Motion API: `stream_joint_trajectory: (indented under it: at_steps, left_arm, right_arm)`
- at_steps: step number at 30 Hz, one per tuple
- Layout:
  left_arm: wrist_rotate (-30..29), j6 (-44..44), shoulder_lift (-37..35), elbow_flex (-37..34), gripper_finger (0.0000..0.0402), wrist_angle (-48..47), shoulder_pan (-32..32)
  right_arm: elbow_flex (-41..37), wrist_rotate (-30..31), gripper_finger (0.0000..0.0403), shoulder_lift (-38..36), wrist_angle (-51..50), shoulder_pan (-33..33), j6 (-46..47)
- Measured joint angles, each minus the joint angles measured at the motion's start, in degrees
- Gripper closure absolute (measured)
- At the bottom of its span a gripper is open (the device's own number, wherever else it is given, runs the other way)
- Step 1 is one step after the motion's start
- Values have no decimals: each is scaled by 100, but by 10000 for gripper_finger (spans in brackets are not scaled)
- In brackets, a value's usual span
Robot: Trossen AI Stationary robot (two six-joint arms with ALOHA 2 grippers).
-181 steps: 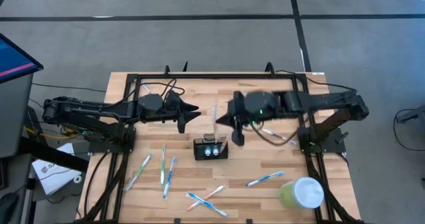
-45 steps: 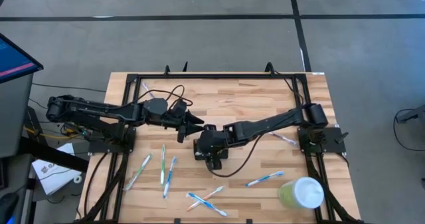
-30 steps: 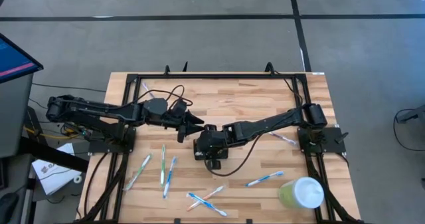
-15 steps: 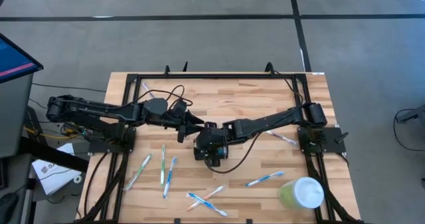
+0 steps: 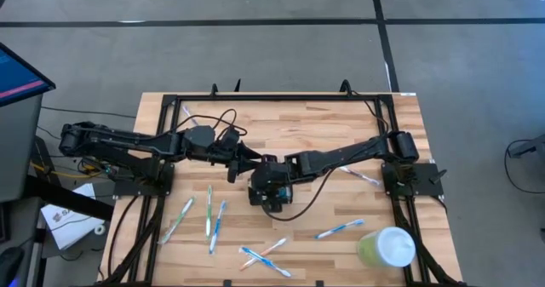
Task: Pick & Place toothbrushing station
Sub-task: Put the top right orange toothbrush into the top right section of the mesh organizer
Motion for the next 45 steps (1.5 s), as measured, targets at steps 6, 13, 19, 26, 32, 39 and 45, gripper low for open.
stream_joint_trajectory:
  at_steps: [6,13,19,26,32,39,45]
  left_arm:
    - [0,0,0,0,216,0,0]
    - [-11,2,-19,9,216,73,13]
    - [-212,75,-40,24,221,109,118]
    - [-351,211,-77,1,248,-66,390]
    - [-413,306,-62,4,268,-125,519]
    - [-374,237,-54,-7,283,-262,526]
    - [-367,195,-52,-7,290,-270,485]
  right_arm:
    - [294,124,392,0,-110,-25,-148]
    - [721,138,389,13,-511,-25,-228]
    - [1074,136,392,20,-931,-20,-261]
    - [1134,197,391,-320,-1042,-27,-265]
    - [1172,220,391,-875,-535,-86,-253]
    - [1154,215,393,-1543,-97,-215,322]
    - [1141,506,394,-1913,100,-79,637]
